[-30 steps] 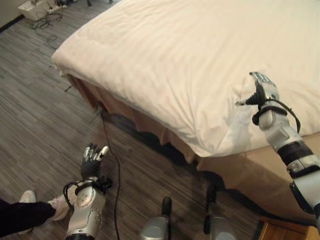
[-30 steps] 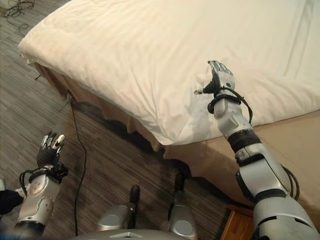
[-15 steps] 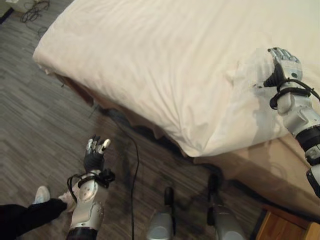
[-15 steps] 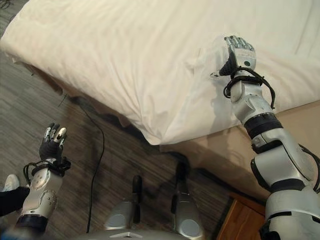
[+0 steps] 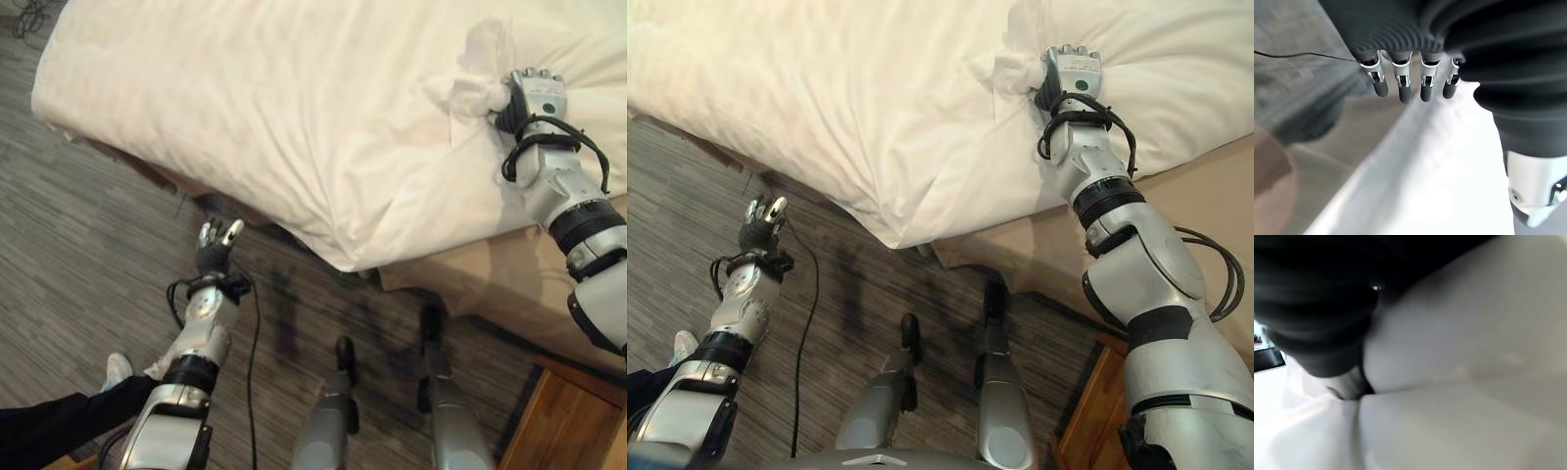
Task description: Making the bed.
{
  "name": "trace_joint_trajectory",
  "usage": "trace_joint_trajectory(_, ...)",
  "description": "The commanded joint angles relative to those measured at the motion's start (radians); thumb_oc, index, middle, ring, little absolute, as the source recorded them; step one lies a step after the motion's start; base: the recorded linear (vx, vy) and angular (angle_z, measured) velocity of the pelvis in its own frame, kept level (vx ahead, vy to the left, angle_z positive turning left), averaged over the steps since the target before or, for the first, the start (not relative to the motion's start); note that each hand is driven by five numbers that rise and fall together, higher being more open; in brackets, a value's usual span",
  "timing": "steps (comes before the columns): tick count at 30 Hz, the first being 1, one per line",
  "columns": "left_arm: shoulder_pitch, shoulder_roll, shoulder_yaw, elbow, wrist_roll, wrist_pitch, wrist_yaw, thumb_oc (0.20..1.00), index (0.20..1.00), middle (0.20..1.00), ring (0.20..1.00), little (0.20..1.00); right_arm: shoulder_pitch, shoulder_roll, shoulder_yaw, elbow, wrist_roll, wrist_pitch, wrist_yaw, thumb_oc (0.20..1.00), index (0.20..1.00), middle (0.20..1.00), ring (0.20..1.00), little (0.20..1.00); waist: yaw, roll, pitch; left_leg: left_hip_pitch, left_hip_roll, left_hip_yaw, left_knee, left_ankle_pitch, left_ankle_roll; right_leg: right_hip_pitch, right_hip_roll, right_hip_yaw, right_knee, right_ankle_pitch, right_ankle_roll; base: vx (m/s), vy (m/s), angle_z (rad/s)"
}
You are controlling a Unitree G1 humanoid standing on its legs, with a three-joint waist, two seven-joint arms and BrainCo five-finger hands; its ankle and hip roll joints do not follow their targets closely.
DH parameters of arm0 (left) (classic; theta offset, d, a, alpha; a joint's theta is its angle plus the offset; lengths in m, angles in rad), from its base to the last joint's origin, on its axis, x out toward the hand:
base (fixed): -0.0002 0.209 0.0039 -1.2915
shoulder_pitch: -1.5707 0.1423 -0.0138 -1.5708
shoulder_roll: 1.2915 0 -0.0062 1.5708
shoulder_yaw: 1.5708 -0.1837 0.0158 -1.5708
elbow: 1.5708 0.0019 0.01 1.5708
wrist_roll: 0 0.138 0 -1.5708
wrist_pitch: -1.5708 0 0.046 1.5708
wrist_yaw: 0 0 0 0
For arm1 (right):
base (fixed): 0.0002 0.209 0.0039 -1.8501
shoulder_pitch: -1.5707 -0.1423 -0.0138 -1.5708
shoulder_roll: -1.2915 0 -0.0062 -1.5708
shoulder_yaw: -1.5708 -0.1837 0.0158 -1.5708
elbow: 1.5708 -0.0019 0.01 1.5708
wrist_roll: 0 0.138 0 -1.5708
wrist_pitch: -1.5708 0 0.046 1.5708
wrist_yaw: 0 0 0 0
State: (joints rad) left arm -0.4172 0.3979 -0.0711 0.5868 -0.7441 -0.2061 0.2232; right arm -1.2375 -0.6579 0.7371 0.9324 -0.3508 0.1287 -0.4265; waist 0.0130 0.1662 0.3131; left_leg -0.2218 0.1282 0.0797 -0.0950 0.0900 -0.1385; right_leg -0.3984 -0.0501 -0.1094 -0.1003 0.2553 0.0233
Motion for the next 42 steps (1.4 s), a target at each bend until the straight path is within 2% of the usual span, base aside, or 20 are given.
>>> trace_joint_trajectory(1,0.040,0.047,-0.020,-0.038,-0.005,-0.038,0.022,1.000,1.000,1.000,1.000,1.000,0.029,-0.016,-0.045,-0.111,0.026,-0.006,-0.040,0.200,0.200,0.200,0.200,0.200,-0.033,-0.075,0.000,0.100,0.043,0.027,0.008,-0.046,-0.037,0.123,-0.065,0.033,0.013,-0.199,0.097,0.06,0.087,-0.05)
trace_joint_trajectory(2,0.111,0.011,0.005,-0.094,0.012,-0.028,0.032,1.000,1.000,1.000,1.000,1.000,0.160,-0.058,-0.148,-0.287,-0.002,0.005,-0.038,0.200,0.200,0.200,0.200,0.200,-0.056,-0.093,-0.016,0.146,0.040,0.044,0.008,-0.075,-0.022,0.149,-0.064,0.048,0.013,-0.196,0.100,0.05,0.084,-0.15)
trace_joint_trajectory(4,0.165,-0.025,0.040,-0.127,0.022,-0.015,0.038,1.000,1.000,1.000,1.000,1.000,0.310,-0.083,-0.269,-0.438,-0.011,0.002,-0.033,0.200,0.200,0.200,0.200,0.200,-0.085,-0.108,-0.029,0.179,0.035,0.057,0.008,-0.097,-0.008,0.166,-0.062,0.062,0.013,-0.188,0.101,0.05,0.104,-0.29)
trace_joint_trajectory(5,0.223,-0.059,0.065,-0.153,0.034,0.000,0.041,1.000,1.000,1.000,1.000,1.000,0.508,-0.079,-0.406,-0.559,-0.024,-0.006,-0.027,0.200,0.200,0.200,0.200,0.200,-0.106,-0.121,-0.048,0.213,0.030,0.078,0.008,-0.115,0.004,0.182,-0.064,0.077,0.013,-0.179,0.105,0.02,0.089,-0.27)
trace_joint_trajectory(6,0.229,-0.057,0.059,-0.157,0.035,0.002,0.042,1.000,1.000,1.000,1.000,1.000,0.527,-0.080,-0.418,-0.573,-0.028,-0.003,-0.022,0.200,0.200,0.200,0.200,0.200,-0.100,-0.123,-0.051,0.217,0.030,0.080,0.008,-0.116,0.004,0.184,-0.064,0.078,0.013,-0.179,0.106,0.01,0.127,-0.44)
trace_joint_trajectory(7,0.269,-0.086,0.078,-0.172,0.052,0.022,0.044,1.000,1.000,1.000,1.000,1.000,0.702,-0.052,-0.532,-0.671,-0.023,-0.014,-0.016,0.200,0.200,0.200,0.200,0.200,-0.125,-0.133,-0.066,0.240,0.026,0.093,0.008,-0.130,0.015,0.194,-0.065,0.090,0.013,-0.172,0.109,0.00,0.064,-0.38)
trace_joint_trajectory(8,0.274,-0.085,0.072,-0.175,0.053,0.023,0.045,1.000,1.000,1.000,1.000,1.000,0.720,-0.052,-0.544,-0.685,-0.026,-0.010,-0.011,0.200,0.200,0.200,0.200,0.200,-0.120,-0.135,-0.069,0.243,0.025,0.094,0.008,-0.132,0.016,0.196,-0.066,0.091,0.013,-0.173,0.109,-0.01,0.085,-0.44)
trace_joint_trajectory(12,0.355,-0.125,0.104,-0.209,0.090,0.059,0.042,1.000,1.000,1.000,1.000,1.000,1.037,0.032,-0.729,-0.821,-0.024,-0.036,0.011,0.200,0.200,0.200,0.200,0.200,-0.168,-0.158,-0.098,0.287,0.013,0.116,0.008,-0.156,0.036,0.209,-0.070,0.121,0.013,-0.157,0.118,-0.02,0.082,-0.27)
trace_joint_trajectory(13,0.384,-0.139,0.121,-0.222,0.098,0.075,0.039,1.000,1.000,1.000,1.000,1.000,1.130,0.073,-0.774,-0.839,-0.015,-0.042,0.023,0.200,0.200,0.200,0.200,0.200,-0.193,-0.166,-0.109,0.301,0.005,0.128,0.008,-0.166,0.044,0.211,-0.068,0.137,0.013,-0.150,0.122,-0.03,0.074,-0.28)
trace_joint_trajectory(15,0.405,-0.144,0.121,-0.230,0.101,0.083,0.035,1.000,1.000,1.000,1.000,1.000,1.174,0.090,-0.793,-0.849,-0.016,-0.040,0.030,0.200,0.200,0.200,0.200,0.200,-0.195,-0.171,-0.116,0.311,0.001,0.136,0.008,-0.170,0.049,0.213,-0.068,0.147,0.013,-0.147,0.125,-0.02,0.054,-0.33)
trace_joint_trajectory(16,0.425,-0.160,0.127,-0.229,0.101,0.093,0.032,1.000,1.000,1.000,1.000,1.000,1.229,0.129,-0.805,-0.820,0.000,-0.042,0.040,0.423,0.423,0.423,0.423,0.423,-0.213,-0.175,-0.122,0.325,-0.007,0.147,0.008,-0.178,0.055,0.213,-0.069,0.159,0.013,-0.139,0.129,-0.03,0.049,-0.40)
trace_joint_trajectory(17,0.427,-0.159,0.126,-0.229,0.101,0.093,0.032,1.000,1.000,1.000,1.000,1.000,1.231,0.130,-0.805,-0.821,0.000,-0.042,0.040,0.878,0.878,0.878,0.878,0.878,-0.211,-0.176,-0.123,0.327,-0.007,0.148,0.008,-0.178,0.056,0.214,-0.070,0.160,0.013,-0.139,0.129,-0.04,0.055,-0.43)
trace_joint_trajectory(18,0.433,-0.166,0.125,-0.227,0.100,0.093,0.033,1.000,1.000,1.000,1.000,1.000,1.250,0.145,-0.807,-0.807,0.009,-0.044,0.040,1.000,1.000,1.000,1.000,1.000,-0.220,-0.179,-0.126,0.334,-0.012,0.154,0.008,-0.181,0.059,0.213,-0.069,0.169,0.013,-0.135,0.132,-0.02,0.036,-0.25)
trace_joint_trajectory(24,0.449,-0.192,0.121,-0.229,0.089,0.086,0.041,1.000,1.000,1.000,1.000,1.000,1.321,0.207,-0.755,-0.614,0.015,-0.033,0.052,1.000,1.000,1.000,1.000,1.000,-0.264,-0.194,-0.126,0.370,-0.041,0.191,0.008,-0.203,0.084,0.199,-0.062,0.224,0.015,-0.108,0.147,-0.04,0.064,-0.15)
trace_joint_trajectory(28,0.439,-0.198,0.108,-0.216,0.079,0.086,0.045,1.000,1.000,1.000,1.000,1.000,1.343,0.243,-0.718,-0.465,0.019,-0.013,0.054,1.000,1.000,1.000,1.000,1.000,-0.273,-0.204,-0.130,0.383,-0.050,0.205,0.008,-0.209,0.092,0.199,-0.061,0.243,0.018,-0.103,0.150,-0.01,0.033,-0.20)
trace_joint_trajectory(29,0.432,-0.205,0.092,-0.201,0.068,0.084,0.044,1.000,1.000,1.000,1.000,1.000,1.330,0.265,-0.690,-0.286,0.023,0.006,0.029,1.000,1.000,1.000,1.000,1.000,-0.274,-0.211,-0.127,0.395,-0.053,0.207,0.008,-0.213,0.096,0.205,-0.062,0.246,0.020,-0.103,0.151,-0.01,0.015,-0.04)
trace_joint_trajectory(32,0.427,-0.201,0.063,-0.185,0.050,0.083,0.036,1.000,1.000,1.000,1.000,1.000,1.290,0.296,-0.659,0.042,0.052,0.044,0.005,1.000,1.000,1.000,1.000,1.000,-0.266,-0.216,-0.126,0.402,-0.059,0.201,0.008,-0.216,0.099,0.211,-0.063,0.249,0.023,-0.103,0.152,-0.01,0.010,0.07)
trace_joint_trajectory(34,0.429,-0.187,0.040,-0.181,0.045,0.087,0.023,1.000,1.000,1.000,1.000,1.000,1.260,0.292,-0.664,0.240,0.105,0.057,0.013,1.000,1.000,1.000,1.000,1.000,-0.252,-0.218,-0.124,0.406,-0.061,0.196,0.008,-0.216,0.098,0.218,-0.064,0.245,0.022,-0.105,0.153,-0.02,-0.004,0.11)
trace_joint_trajectory(37,0.442,-0.174,0.022,-0.169,0.050,0.101,-0.017,1.000,1.000,1.000,1.000,1.000,1.256,0.278,-0.711,0.423,0.186,0.077,0.041,1.000,1.000,1.000,1.000,1.000,-0.230,-0.221,-0.121,0.407,-0.061,0.186,0.008,-0.215,0.096,0.231,-0.069,0.233,0.020,-0.109,0.153,0.00,-0.009,0.12)
trace_joint_trajectory(42,0.472,-0.155,0.035,-0.177,0.053,0.108,-0.063,1.000,1.000,1.000,1.000,1.000,1.280,0.176,-0.786,0.472,0.233,0.064,0.067,1.000,1.000,1.000,1.000,1.000,-0.215,-0.245,-0.117,0.406,-0.050,0.176,0.008,-0.208,0.088,0.247,-0.072,0.212,0.017,-0.114,0.155,0.00,-0.030,0.21)
